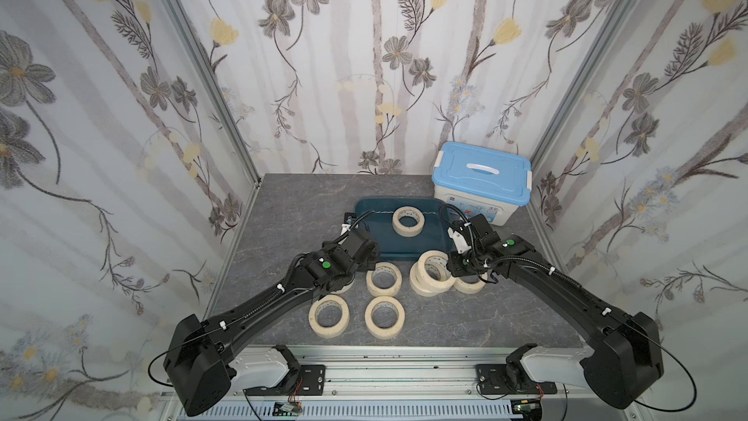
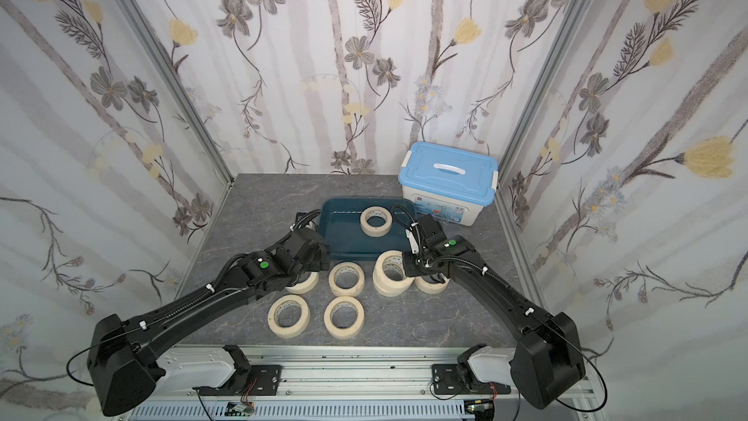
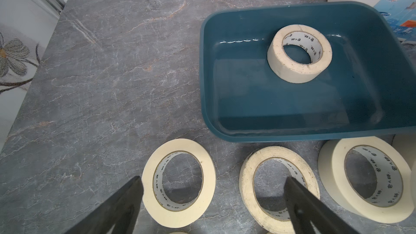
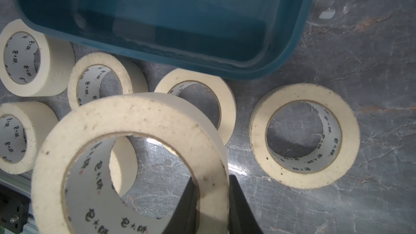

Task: Take out the art tape in the storage box
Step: Pick up the art tape from the storage box.

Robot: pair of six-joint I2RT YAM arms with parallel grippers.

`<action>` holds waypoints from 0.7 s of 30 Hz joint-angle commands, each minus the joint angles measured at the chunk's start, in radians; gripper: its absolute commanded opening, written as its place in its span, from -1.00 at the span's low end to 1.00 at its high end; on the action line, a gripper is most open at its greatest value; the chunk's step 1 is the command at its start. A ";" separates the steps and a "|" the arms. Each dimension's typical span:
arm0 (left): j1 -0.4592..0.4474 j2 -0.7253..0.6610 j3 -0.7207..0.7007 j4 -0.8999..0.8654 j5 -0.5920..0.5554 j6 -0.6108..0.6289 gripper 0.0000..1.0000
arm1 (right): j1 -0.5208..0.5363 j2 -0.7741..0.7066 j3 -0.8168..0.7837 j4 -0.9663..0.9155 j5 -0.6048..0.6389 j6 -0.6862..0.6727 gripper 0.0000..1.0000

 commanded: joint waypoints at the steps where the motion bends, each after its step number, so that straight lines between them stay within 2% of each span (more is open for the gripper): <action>1: 0.006 0.002 0.007 0.036 -0.023 0.026 1.00 | 0.014 -0.026 -0.027 -0.014 -0.015 0.044 -0.61; 21: 0.028 0.006 0.008 0.046 -0.017 0.047 1.00 | 0.123 -0.090 -0.173 -0.075 -0.033 0.147 -0.62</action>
